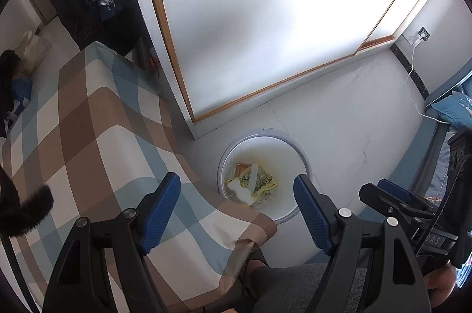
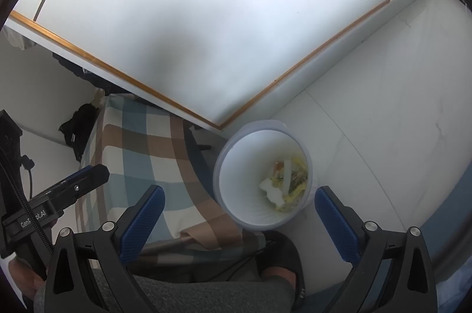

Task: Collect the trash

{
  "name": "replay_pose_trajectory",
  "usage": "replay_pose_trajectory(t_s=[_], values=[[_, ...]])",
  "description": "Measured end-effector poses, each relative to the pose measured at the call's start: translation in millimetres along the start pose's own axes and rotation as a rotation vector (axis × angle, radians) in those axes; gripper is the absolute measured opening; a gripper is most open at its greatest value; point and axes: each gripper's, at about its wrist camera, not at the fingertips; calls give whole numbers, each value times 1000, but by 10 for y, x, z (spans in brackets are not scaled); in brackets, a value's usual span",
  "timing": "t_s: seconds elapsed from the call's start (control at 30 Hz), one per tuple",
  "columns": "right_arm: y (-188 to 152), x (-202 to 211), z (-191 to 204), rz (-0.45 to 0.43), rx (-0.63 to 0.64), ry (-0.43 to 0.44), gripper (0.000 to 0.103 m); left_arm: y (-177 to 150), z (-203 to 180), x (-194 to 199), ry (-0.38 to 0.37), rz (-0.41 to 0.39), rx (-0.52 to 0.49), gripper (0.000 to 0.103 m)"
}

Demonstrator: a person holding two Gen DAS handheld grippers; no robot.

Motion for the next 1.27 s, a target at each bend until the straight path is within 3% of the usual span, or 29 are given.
replay_pose_trajectory(t_s=[1.27], values=[[-20, 33, -44, -2, -5, -19, 103, 8, -46, 44, -8, -11, 8, 76]])
Point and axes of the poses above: each gripper's, at about its wrist camera, not at the fingertips, and x roughly against the way its jaws point, z to its left, y to its top, and after that the axes turned 5 degrees about x, right-handed
